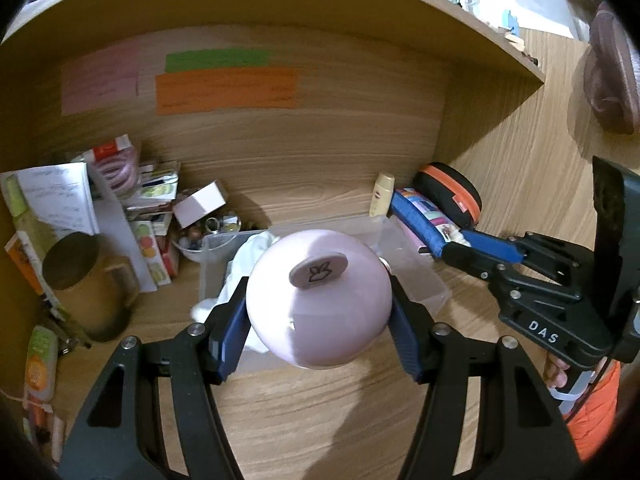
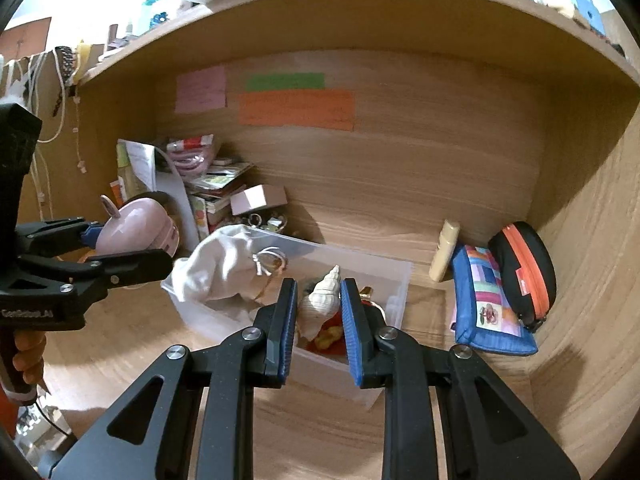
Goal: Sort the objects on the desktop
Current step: 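Carry the pink ball and seashell over the clear bin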
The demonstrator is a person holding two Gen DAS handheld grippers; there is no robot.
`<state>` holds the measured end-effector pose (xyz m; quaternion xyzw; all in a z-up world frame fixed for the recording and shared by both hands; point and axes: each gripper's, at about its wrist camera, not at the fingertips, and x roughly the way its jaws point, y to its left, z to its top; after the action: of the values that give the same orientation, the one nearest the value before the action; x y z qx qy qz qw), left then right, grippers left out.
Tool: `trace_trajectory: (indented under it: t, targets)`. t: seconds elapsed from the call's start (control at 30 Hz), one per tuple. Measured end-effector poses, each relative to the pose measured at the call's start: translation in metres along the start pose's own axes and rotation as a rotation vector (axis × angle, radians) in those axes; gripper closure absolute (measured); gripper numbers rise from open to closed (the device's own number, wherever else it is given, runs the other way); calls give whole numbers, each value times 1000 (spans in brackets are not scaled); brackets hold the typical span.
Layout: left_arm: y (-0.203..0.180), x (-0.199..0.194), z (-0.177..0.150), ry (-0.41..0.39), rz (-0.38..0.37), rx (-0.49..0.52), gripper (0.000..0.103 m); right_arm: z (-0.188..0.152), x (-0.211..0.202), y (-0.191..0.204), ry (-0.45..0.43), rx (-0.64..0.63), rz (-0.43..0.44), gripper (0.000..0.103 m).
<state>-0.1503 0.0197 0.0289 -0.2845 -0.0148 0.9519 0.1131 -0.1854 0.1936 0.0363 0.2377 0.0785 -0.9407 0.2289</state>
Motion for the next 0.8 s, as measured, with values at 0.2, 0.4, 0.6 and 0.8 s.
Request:
trace_trajectory:
  t: [0.2, 0.4, 0.6, 0.8]
  targets:
    - [-8, 30, 3, 41, -13, 1, 41, -4, 25, -15, 40, 26, 14, 83]
    - [-17, 67, 2, 101, -23, 27, 41, -14, 53, -28, 86, 58, 33, 83]
    - [-21, 96, 4, 137, -41, 30, 41, -18, 71, -34, 114, 30, 11, 83]
    - [-25, 121, 5, 163, -47, 54, 41, -20, 74, -39, 85, 32, -23, 83]
